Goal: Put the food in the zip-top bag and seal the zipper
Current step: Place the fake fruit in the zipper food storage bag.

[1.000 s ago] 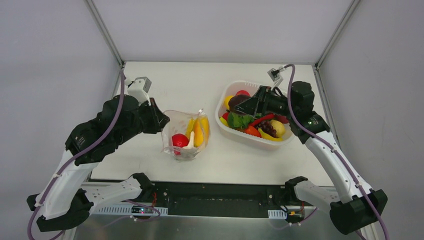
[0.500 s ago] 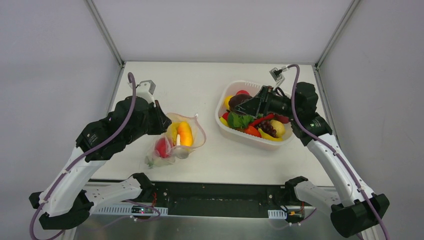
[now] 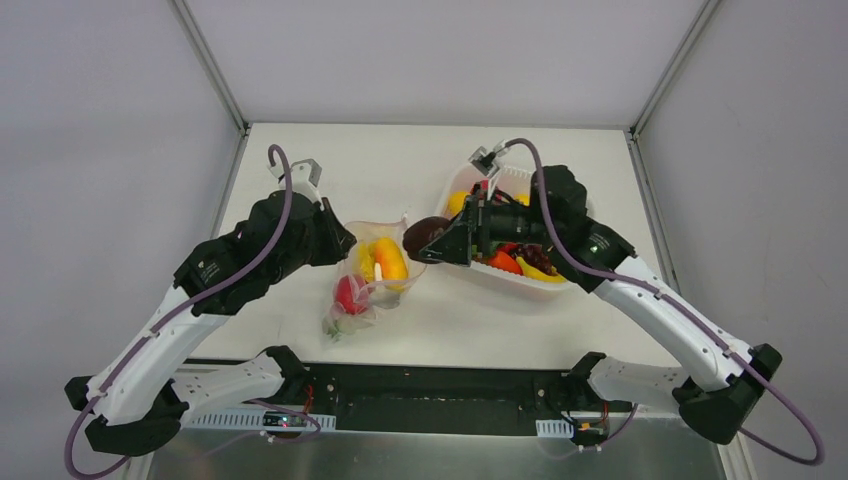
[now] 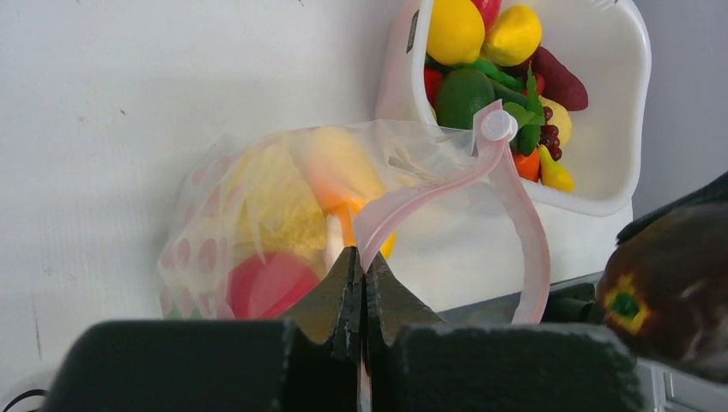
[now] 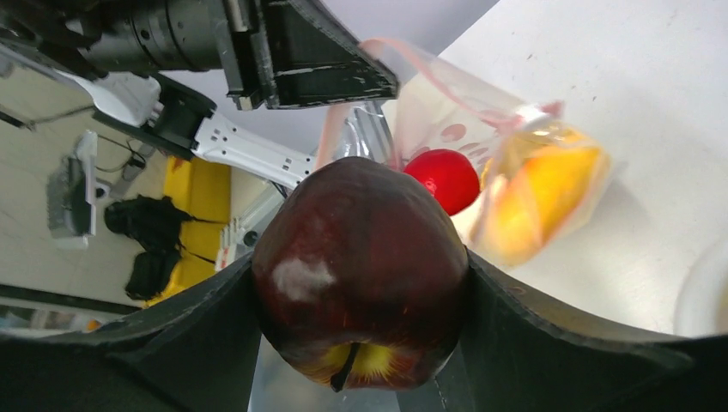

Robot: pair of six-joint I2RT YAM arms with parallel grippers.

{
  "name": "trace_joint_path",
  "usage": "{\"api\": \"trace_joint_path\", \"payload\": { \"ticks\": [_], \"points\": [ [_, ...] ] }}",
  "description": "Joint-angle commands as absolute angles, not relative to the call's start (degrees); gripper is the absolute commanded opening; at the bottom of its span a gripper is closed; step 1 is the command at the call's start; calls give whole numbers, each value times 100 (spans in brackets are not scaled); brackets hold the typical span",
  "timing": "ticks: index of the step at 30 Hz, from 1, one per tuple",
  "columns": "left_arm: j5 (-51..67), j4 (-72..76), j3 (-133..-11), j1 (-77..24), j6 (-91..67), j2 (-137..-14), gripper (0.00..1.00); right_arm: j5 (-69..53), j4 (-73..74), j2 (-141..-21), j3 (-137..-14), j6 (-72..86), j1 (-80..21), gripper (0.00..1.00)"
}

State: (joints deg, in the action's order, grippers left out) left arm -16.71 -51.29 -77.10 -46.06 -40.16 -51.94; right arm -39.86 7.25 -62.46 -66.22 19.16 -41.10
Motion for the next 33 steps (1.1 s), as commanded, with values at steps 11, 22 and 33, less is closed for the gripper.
{"api": "trace_joint_path", "payload": {
  "ticks": [11, 22, 33],
  "points": [
    [-1455, -4744, -7570, -4588, -4130, -5062, 0, 345, 2044, -7908, -8386, 109, -6447, 50],
    [-1538, -4701, -7596, -4588, -4122, -4996, 0, -298, 1417, -7614, -8069, 118, -6504, 89],
    [-1468, -4612, -7501, -4579, -4148, -4920, 0, 987, 1355, -6703, -7662, 636, -6478, 72]
  ]
}}
